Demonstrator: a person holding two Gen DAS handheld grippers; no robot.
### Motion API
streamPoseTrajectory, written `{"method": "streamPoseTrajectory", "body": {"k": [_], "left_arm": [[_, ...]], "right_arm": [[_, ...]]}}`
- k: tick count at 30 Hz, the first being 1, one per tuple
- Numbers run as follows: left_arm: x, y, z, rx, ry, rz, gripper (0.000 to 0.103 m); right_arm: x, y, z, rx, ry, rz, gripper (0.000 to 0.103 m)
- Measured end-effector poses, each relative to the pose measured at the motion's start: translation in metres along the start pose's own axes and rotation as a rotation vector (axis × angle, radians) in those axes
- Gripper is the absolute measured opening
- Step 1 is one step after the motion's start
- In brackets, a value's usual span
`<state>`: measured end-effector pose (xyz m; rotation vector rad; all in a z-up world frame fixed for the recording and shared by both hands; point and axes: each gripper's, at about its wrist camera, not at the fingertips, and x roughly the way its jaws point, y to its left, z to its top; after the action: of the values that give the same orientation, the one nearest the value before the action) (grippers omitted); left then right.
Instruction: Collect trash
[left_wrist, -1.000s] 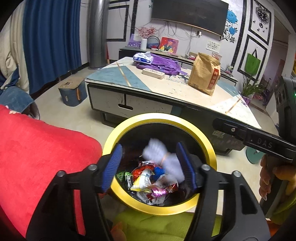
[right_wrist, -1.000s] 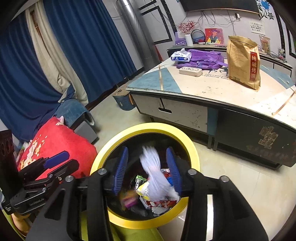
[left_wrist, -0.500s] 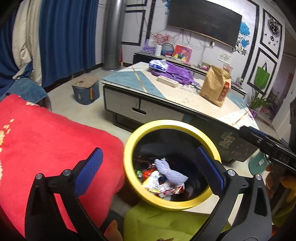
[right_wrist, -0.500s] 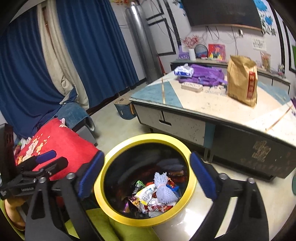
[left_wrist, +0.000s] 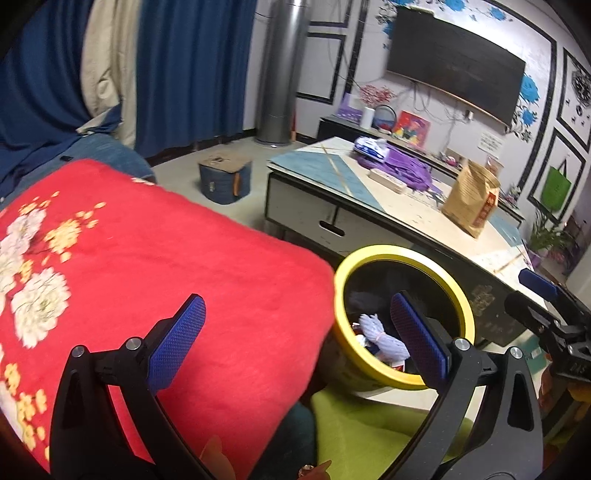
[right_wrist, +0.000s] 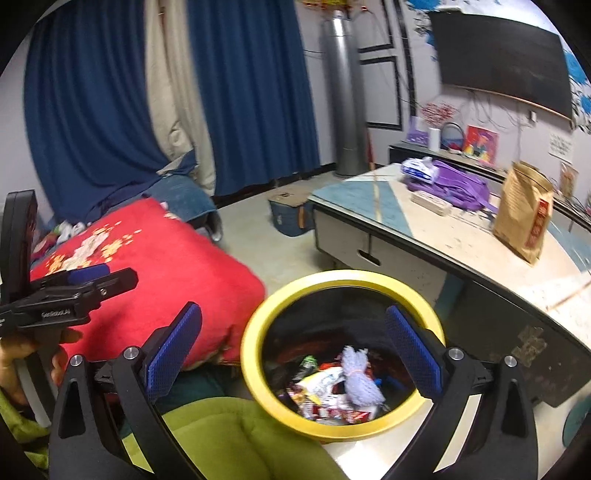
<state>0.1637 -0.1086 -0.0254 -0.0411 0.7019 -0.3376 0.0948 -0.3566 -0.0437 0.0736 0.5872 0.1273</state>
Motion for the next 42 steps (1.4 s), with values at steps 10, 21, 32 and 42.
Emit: {"method": "streamPoseTrajectory", "body": {"k": [10, 21, 32, 42], "left_arm": [[-0.043, 0.027, -0.015, -0.025, -0.071, 0.083, 0.092], [-0.089, 0.043, -0.045, 0.006, -0.191, 0.220, 0.092], [-0.121, 0.046, -0.067, -0.002, -0.347, 0.221, 0.092], [-0.121, 0.043, -0.067, 0.007, -0.354, 0.207, 0.092]], "right_arm": [[-0.011, 0.056, -0.001, -0.030, -0.057, 0.064, 0.097], [-0.046, 0.108, -0.018, -0.145, -0.344, 0.025, 0.097], [-0.050, 0.111, -0.033, -0.107, -0.404, 0.011, 0.097], [-0.049, 0.112, -0.034, -0.100, -0.390, 0.019, 0.097]]}}
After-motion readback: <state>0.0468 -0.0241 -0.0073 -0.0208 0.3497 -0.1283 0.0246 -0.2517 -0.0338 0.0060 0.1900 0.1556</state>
